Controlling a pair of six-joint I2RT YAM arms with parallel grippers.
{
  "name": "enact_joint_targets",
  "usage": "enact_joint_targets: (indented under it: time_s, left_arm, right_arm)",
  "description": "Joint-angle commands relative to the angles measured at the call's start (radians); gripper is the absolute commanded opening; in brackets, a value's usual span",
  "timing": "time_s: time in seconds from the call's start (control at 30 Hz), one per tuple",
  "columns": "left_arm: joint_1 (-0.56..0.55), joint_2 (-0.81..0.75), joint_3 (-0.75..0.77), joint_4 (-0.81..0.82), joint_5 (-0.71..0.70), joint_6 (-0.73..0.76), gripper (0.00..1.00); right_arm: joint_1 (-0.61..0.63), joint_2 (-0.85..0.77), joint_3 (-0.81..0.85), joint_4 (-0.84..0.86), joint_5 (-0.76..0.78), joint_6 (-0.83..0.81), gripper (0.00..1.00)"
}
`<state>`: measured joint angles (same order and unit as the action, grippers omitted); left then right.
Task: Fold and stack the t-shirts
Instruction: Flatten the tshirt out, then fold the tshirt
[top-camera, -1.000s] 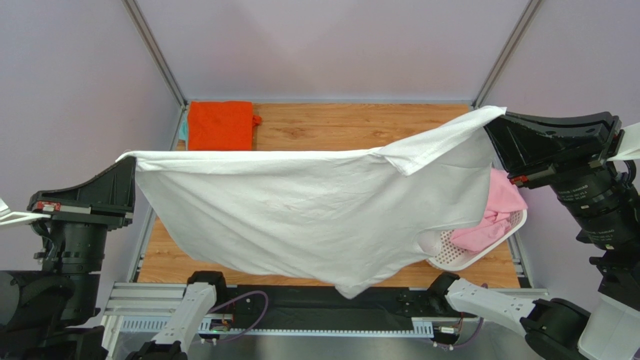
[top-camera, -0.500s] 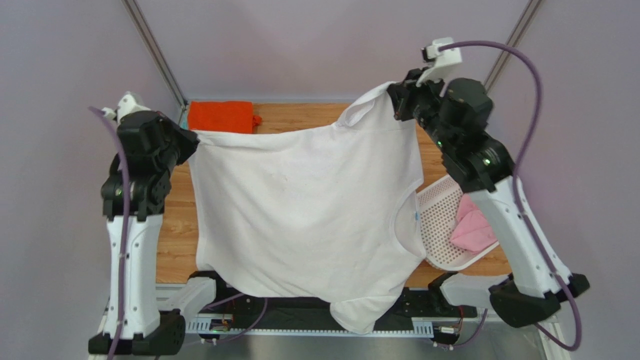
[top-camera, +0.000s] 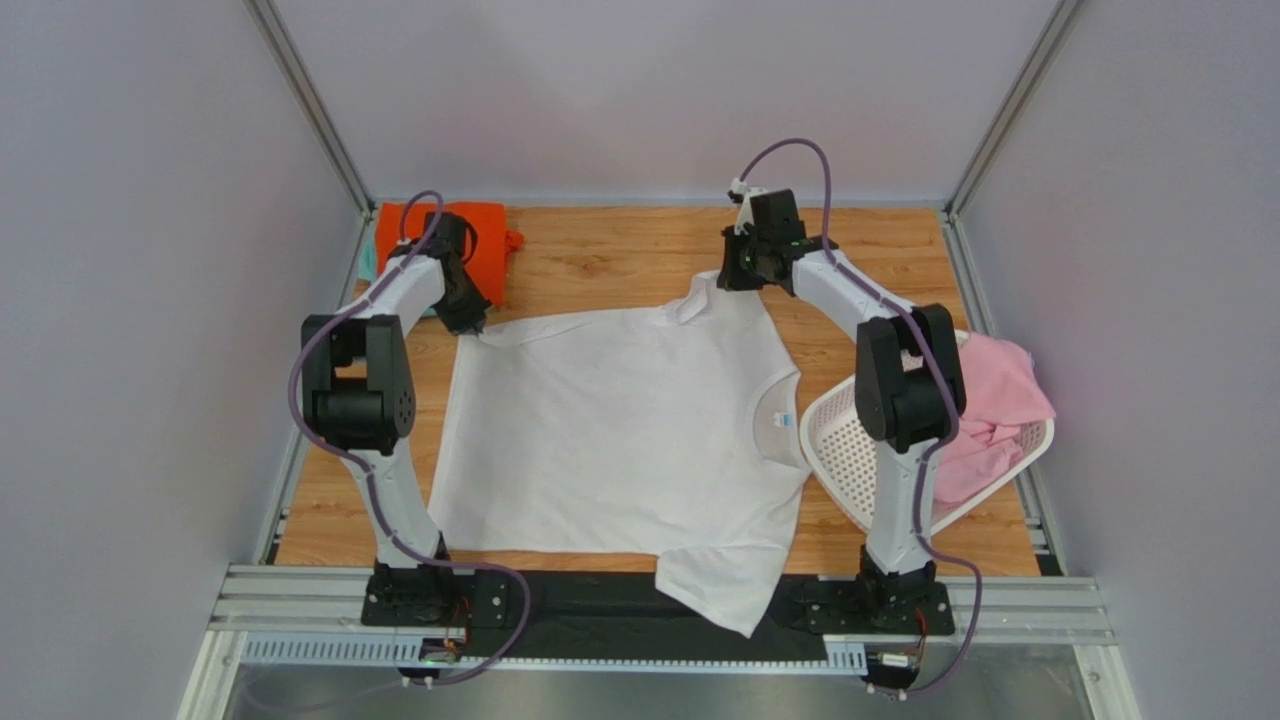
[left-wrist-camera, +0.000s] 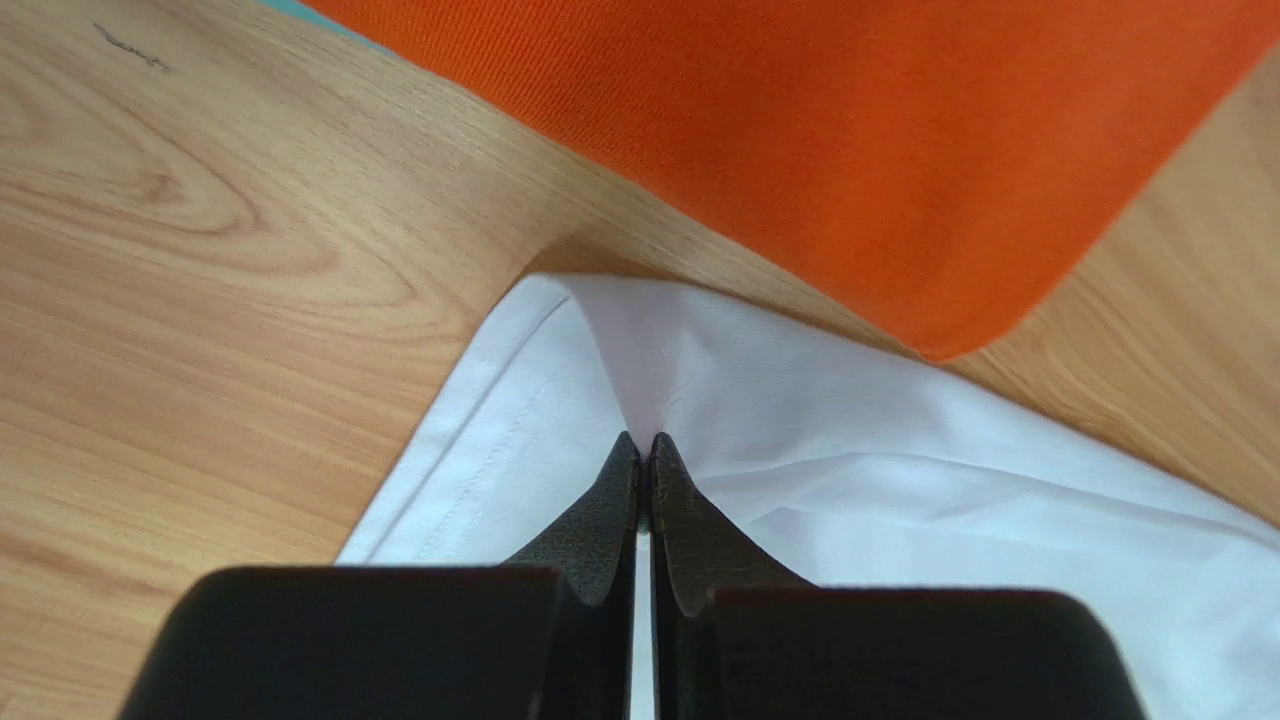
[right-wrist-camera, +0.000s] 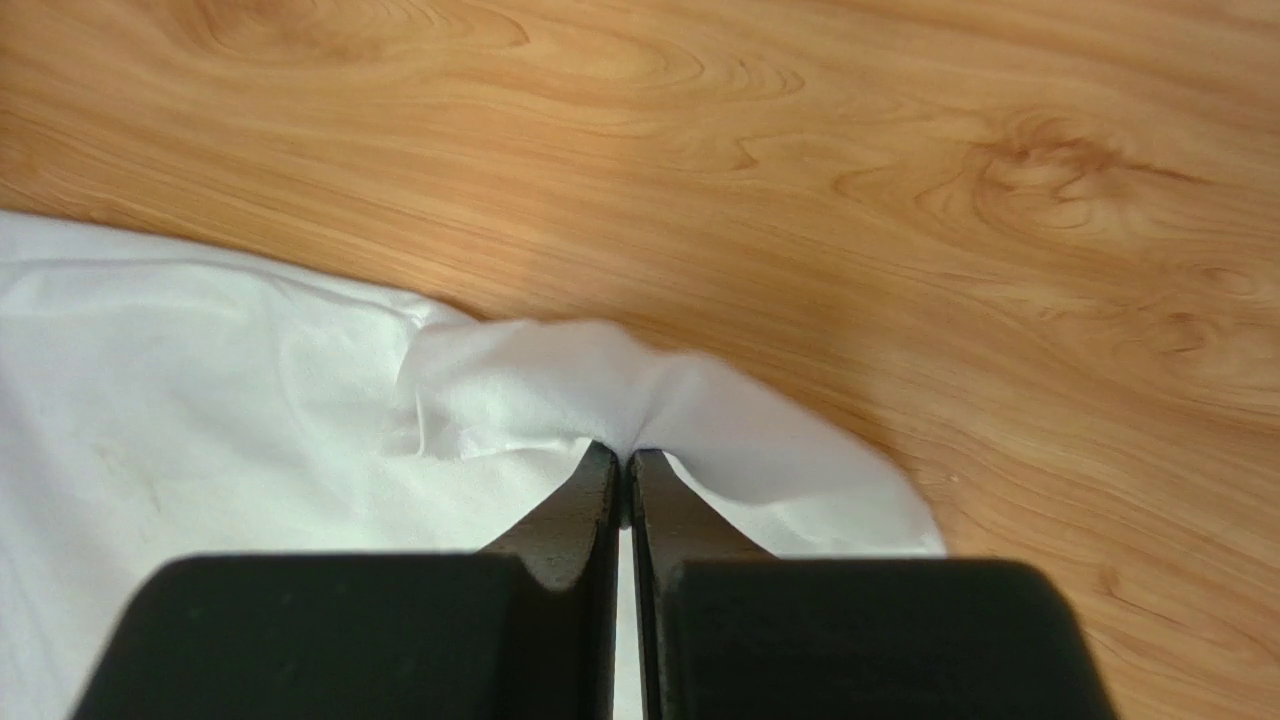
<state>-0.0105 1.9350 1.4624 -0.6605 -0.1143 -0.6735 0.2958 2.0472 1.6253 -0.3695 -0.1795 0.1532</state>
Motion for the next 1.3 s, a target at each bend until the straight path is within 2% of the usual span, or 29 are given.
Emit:
enact_joint_targets:
  time_s: [0.0,0.13,0.27,0.47,0.63,0.97,1.27]
  left_arm:
    - [0.006,-0.007,0.065,0.053,0.007,0.043,0.00]
    - [0.004,-0.013,0.030,0.065,0.005,0.051,0.00]
    - [0.004,-0.080,-0.040,0.084,0.007,0.045,0.00]
    - [0.004,-0.241,-0.195,0.104,-0.005,0.019,0.00]
    - [0.006,-0.343,-0.296,0.107,-0.016,0.005,0.00]
    - [0.043,-0.458,-0.402,0.076,-0.016,0.006,0.00]
    - [0.050,-0.488,-0.456,0.050,-0.016,0.034,0.00]
  right_arm:
    - [-0.003,0.010,0.091,0.047,-0.074,0.020,0.00]
    - [-0.003,-0.001,0.067,0.026,-0.075,0.029,0.00]
    - [-0.003,-0.087,-0.022,-0.012,-0.071,0.052,0.00]
    - [0.000,-0.307,-0.247,-0.058,-0.081,0.077,0.00]
    - [0.003,-0.456,-0.363,-0.132,-0.048,0.074,0.00]
    - [0.020,-0.686,-0.542,-0.244,-0.009,0.089,0.00]
    - [0.046,-0.782,-0.646,-0.328,-0.015,0.120,0.01]
